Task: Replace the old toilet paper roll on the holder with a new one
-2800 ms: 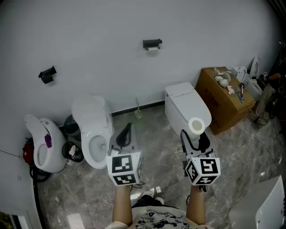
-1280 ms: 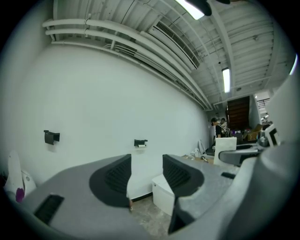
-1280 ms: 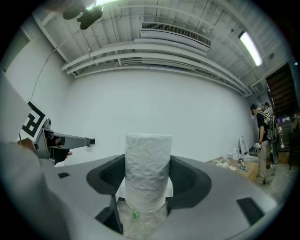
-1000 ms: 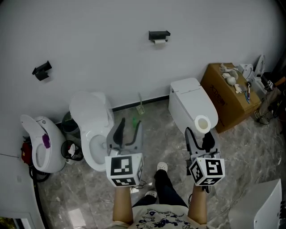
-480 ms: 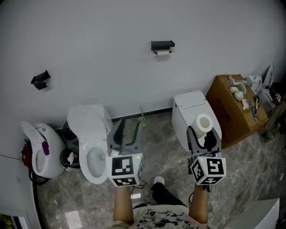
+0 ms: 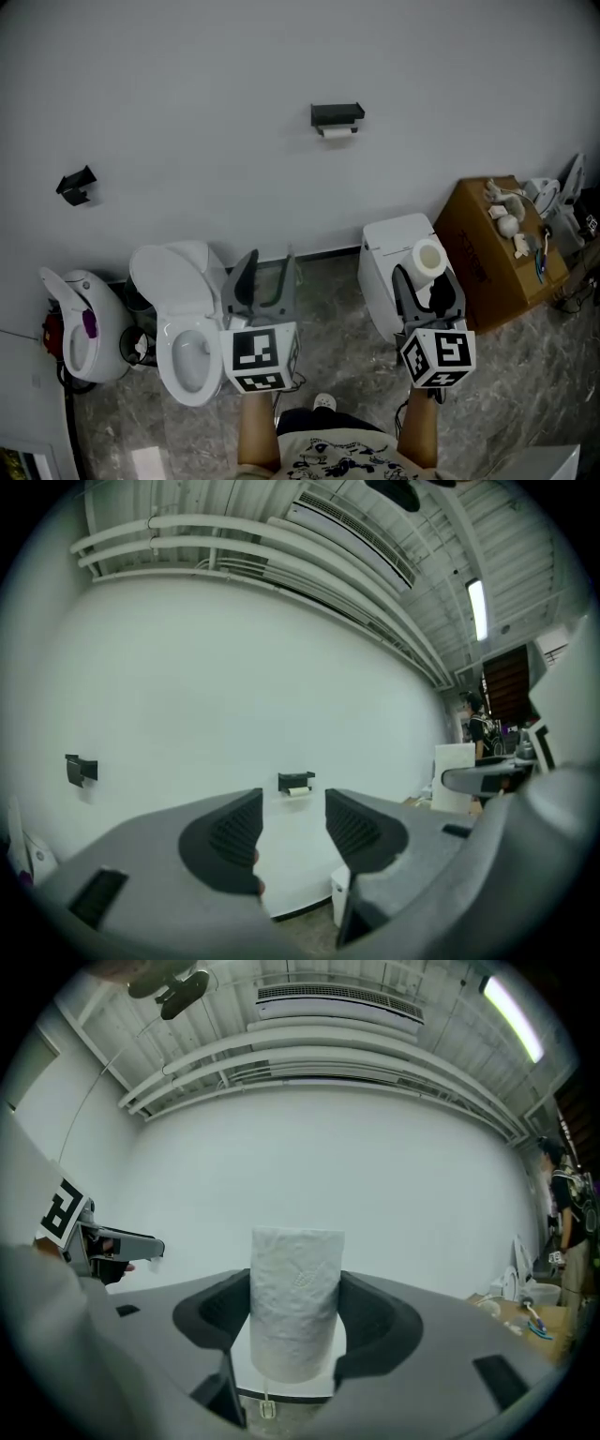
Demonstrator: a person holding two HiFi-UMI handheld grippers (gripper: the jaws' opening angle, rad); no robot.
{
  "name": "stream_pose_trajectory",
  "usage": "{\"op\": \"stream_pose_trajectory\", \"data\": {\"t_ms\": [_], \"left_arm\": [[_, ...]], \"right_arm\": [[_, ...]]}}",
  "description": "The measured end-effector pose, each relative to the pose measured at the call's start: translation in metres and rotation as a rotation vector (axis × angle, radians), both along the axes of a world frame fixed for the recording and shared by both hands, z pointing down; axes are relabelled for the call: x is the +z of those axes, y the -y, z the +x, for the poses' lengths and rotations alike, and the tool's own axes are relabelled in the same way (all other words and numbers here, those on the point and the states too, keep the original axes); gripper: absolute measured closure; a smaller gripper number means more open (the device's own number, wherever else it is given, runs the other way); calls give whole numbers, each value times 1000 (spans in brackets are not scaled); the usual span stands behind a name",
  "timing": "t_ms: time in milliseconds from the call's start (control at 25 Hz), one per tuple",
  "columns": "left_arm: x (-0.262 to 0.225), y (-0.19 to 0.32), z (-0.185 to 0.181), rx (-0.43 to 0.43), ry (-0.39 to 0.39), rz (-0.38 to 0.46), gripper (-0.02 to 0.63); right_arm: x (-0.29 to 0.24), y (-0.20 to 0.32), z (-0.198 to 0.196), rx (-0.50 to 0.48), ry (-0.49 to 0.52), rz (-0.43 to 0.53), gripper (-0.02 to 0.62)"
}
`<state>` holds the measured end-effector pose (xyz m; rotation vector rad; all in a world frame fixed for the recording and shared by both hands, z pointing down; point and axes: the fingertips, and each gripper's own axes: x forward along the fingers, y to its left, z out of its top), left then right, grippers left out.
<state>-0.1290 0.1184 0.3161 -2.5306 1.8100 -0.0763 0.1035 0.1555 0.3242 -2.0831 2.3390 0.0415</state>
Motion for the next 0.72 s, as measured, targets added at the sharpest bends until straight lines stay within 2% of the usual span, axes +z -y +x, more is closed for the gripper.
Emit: {"op": "stream_pose_trajectory", "data": {"t_ms": [400,720], "left_arm": [[9,59,15,-15,21,-27,414],[12,133,26,10,5,-16,414]], "right_arm": [[10,58,21,-3,22,-25,299],[13,125,35,33,17,-24,299]]}}
